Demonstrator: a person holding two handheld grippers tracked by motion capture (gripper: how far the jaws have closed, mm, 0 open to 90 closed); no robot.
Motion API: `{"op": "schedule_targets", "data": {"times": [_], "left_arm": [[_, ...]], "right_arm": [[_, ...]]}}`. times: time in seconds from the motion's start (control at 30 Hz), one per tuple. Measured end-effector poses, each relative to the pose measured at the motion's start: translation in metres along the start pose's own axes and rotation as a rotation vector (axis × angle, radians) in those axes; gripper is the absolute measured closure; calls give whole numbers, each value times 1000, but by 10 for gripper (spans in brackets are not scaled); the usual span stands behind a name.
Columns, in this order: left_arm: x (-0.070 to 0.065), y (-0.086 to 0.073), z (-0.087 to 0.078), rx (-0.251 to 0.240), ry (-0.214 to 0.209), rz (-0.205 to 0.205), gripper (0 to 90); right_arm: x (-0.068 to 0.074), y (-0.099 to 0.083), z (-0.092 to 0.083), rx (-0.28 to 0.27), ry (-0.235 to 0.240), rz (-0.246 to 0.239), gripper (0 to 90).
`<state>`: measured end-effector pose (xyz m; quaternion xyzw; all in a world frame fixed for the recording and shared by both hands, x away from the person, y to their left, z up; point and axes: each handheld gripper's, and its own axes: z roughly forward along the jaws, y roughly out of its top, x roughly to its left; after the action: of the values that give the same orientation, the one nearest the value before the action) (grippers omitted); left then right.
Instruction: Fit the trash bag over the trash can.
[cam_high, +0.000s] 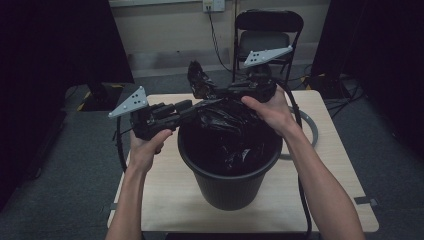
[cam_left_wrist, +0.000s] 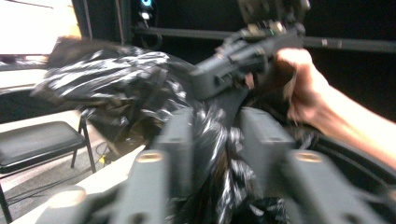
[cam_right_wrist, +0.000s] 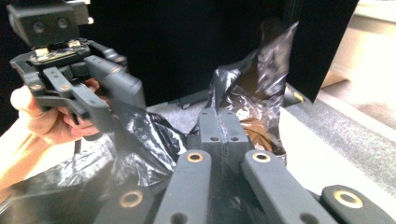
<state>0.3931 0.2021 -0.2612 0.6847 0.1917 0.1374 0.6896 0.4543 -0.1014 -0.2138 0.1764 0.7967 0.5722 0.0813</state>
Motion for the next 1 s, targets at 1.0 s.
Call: {"op": "schedule_targets", "data": {"times": [1.0], "left_arm": [[7,18,-5,-10,119,-30,270]], "right_arm": [[-7,-15,-15,-8,-162,2,900]]}}
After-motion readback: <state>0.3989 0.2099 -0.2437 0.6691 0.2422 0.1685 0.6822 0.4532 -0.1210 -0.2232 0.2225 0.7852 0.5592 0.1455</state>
